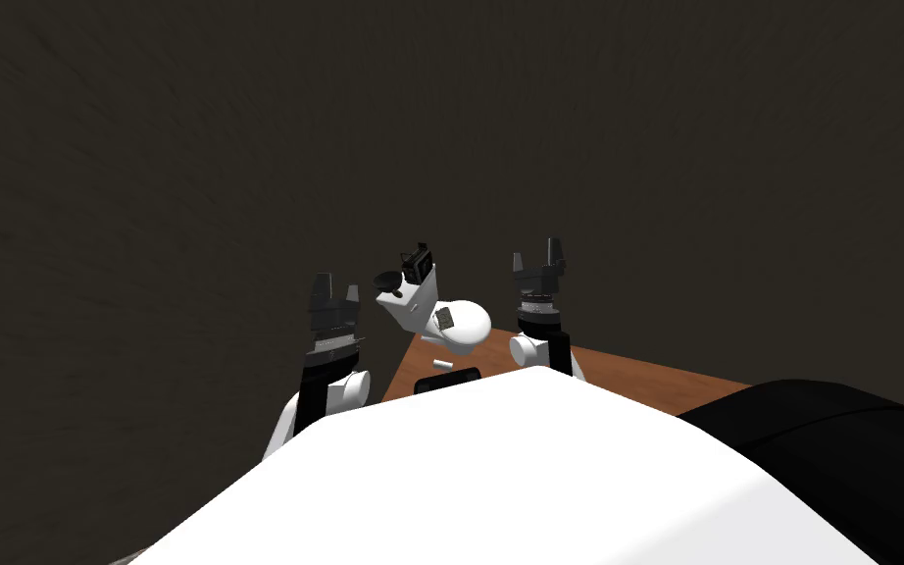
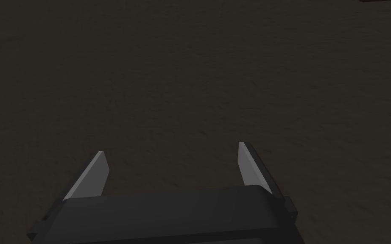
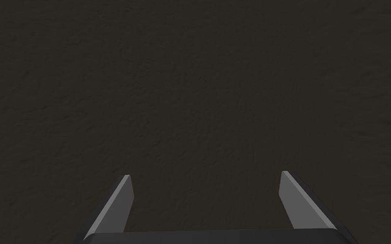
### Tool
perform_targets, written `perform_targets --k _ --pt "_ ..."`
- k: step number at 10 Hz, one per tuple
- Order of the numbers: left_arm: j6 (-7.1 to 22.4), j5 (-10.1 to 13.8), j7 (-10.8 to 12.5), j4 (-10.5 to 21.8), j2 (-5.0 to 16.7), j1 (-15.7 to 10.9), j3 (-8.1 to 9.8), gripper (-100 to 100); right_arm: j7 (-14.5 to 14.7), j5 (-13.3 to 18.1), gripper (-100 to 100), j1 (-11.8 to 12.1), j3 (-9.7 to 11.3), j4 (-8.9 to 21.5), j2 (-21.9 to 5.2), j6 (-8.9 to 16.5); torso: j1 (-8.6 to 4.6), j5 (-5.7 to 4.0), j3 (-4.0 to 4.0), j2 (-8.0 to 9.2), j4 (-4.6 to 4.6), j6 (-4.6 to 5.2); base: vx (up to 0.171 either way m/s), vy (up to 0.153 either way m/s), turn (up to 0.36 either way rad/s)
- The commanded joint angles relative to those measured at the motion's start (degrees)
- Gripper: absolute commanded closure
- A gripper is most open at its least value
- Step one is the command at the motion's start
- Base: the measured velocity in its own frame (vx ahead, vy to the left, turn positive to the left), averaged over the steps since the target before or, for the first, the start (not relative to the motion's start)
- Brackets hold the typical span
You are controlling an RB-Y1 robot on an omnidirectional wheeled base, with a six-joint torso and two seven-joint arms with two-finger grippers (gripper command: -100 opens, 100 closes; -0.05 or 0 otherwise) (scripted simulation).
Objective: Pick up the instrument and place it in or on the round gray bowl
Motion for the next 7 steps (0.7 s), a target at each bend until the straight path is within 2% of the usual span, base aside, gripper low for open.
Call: perform_targets --k 1,5,6,7 --pt "2.0 0.45 0.0 0.96 0.86 -1.67 0.26 -100 0.0 0.0 0 0.0 0.0 0.0 0.0 0.0 0.0 0.0 0.0 0.0 0.0 0.0 -0.026 0.011 -0.033" --pt "8.48 1.92 -0.08 4.64 2.75 -7.42 1.16 -100 0.0 0.0 0 -0.01 0.0 0.0 0.0 0.0 0.11 0.03 0.12 0.22 0.05 0.01 -0.063 0.022 -0.051" --pt "9.03 1.92 -0.08 4.64 2.75 -7.42 1.16 -100 0.0 0.0 0 -0.01 0.0 0.0 0.0 0.0 0.11 0.03 0.14 0.24 0.05 0.01 -0.056 0.023 -0.017" --pt "10.99 2.39 -0.14 5.97 3.19 -9.36 1.47 -100 0.0 0.0 0 -0.01 0.0 0.0 0.0 0.0 0.1 0.02 0.13 0.21 0.05 0.0 -0.049 0.019 -0.035"
